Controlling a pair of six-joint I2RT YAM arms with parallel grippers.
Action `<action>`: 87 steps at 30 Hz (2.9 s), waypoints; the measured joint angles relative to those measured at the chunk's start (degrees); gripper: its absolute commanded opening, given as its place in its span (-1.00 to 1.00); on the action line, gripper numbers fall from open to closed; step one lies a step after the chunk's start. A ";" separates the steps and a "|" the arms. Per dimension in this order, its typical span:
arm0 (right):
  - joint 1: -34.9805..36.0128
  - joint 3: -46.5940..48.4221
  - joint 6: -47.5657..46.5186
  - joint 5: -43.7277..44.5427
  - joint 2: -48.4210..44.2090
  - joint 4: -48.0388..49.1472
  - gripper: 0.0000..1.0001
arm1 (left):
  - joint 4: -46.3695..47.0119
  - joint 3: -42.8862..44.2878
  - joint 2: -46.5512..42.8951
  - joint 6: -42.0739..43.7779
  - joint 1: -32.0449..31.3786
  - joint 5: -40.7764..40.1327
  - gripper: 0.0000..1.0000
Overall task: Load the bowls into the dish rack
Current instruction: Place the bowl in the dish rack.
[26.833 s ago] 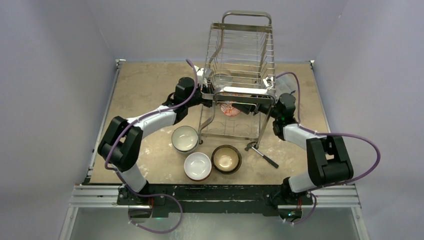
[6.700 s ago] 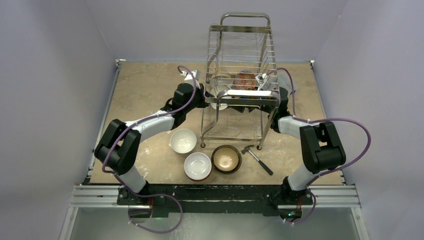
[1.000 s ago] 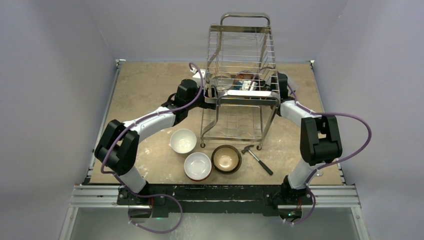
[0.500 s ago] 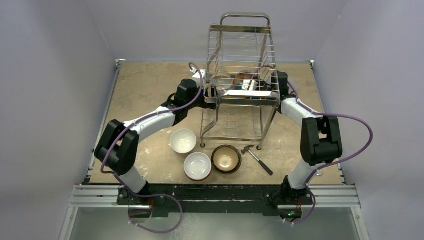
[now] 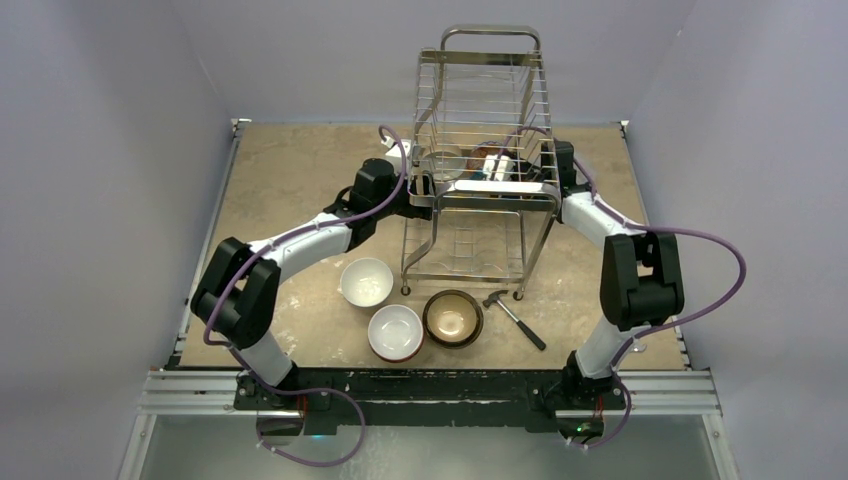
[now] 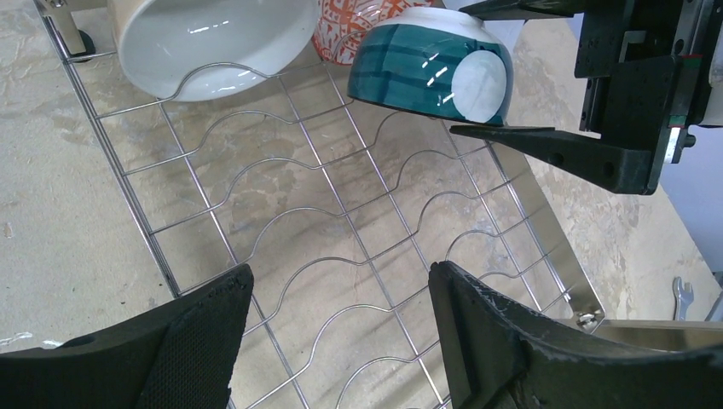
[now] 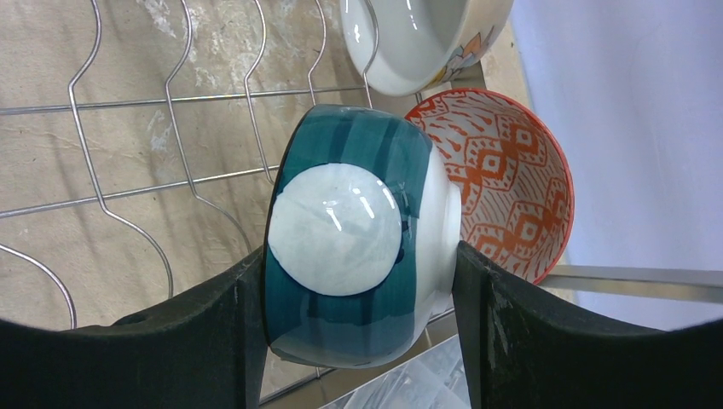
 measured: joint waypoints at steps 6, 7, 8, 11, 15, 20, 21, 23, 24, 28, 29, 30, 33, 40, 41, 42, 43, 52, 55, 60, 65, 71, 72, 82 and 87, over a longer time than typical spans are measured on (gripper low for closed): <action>0.44 -0.57 1.84 1.73 -0.35 0.92 0.33 | 0.02 0.00 0.24 -0.02 0.28 0.26 0.48; 0.55 -0.57 2.01 2.01 -0.37 0.92 0.35 | 0.02 0.00 0.24 -0.02 0.31 0.28 0.48; 0.68 -0.57 2.19 2.38 -0.42 0.92 0.41 | 0.04 0.00 0.24 -0.02 0.33 0.35 0.48; 0.83 -0.72 2.56 3.39 -0.55 1.38 0.98 | 0.11 0.00 0.24 -0.02 0.33 0.44 0.47; 1.64 -1.68 2.29 5.88 0.02 2.12 0.98 | 0.13 0.00 0.24 -0.02 0.52 0.48 0.47; 2.27 -2.03 2.32 8.09 0.11 2.58 0.98 | 0.20 0.00 0.24 -0.02 0.63 0.50 0.47; 2.40 -2.10 2.43 8.52 0.11 2.62 0.98 | 0.20 0.00 0.24 -0.02 0.66 0.55 0.47; 2.54 -2.38 2.82 9.55 0.09 3.26 0.98 | 0.24 0.00 0.24 -0.04 0.68 0.61 0.47; 2.56 -2.73 3.23 10.14 0.04 3.96 0.98 | 0.26 0.00 0.24 -0.02 0.70 0.63 0.47; 2.56 -5.31 5.53 12.04 -1.14 7.10 0.98 | 0.31 0.00 0.24 -0.02 0.74 0.66 0.47; 2.56 -6.10 6.34 12.55 -1.68 7.96 0.97 | 0.31 0.00 0.24 -0.02 0.83 0.66 0.47; 2.56 -7.17 7.39 12.83 -2.47 9.29 0.98 | 0.31 0.00 0.24 -0.02 0.90 0.66 0.47; 2.56 -10.05 10.51 13.51 -5.44 13.18 0.98 | 0.31 0.00 0.24 -0.02 1.09 0.63 0.47; 2.82 -12.50 14.08 18.36 -7.10 18.88 0.98 | 0.33 0.00 0.24 -0.02 1.31 0.63 0.47; 2.84 -12.50 14.27 19.32 -7.10 19.17 0.98 | 0.33 0.00 0.24 -0.02 1.33 0.63 0.47; 2.89 -12.50 14.43 20.24 -7.10 19.47 0.98 | 0.33 0.00 0.24 -0.02 1.33 0.63 0.47; 2.89 -12.50 14.60 20.94 -7.08 19.71 0.98 | 0.33 0.00 0.24 -0.02 1.33 0.63 0.47; 2.86 -12.50 16.44 26.25 -6.45 21.11 0.98 | 0.33 0.00 0.24 -0.02 1.33 0.66 0.47; 2.62 -12.50 17.25 26.80 -6.45 21.81 0.98 | 0.33 0.00 0.24 -0.02 1.33 0.66 0.47; 1.68 -12.50 18.75 27.63 -6.45 23.76 0.98 | 0.35 0.00 0.24 -0.02 1.33 0.68 0.47; 1.40 -13.07 19.96 27.26 -6.47 24.65 0.98 | 0.33 0.00 0.24 -0.02 1.33 0.83 0.47; 1.38 -20.24 24.83 25.14 -10.73 29.88 0.98 | 0.33 0.00 0.24 0.00 1.49 0.76 0.47; 1.38 -21.11 25.62 24.96 -11.69 30.16 0.97 | 0.33 0.00 0.24 0.00 1.53 0.63 0.47; 1.31 -27.23 36.89 27.87 -18.43 33.92 0.98 | 0.33 0.00 0.04 -0.04 1.77 -1.95 0.50; 1.03 -31.23 43.74 27.87 -21.92 36.24 0.98 | 0.24 -0.48 -0.39 -1.55 1.81 -5.73 0.52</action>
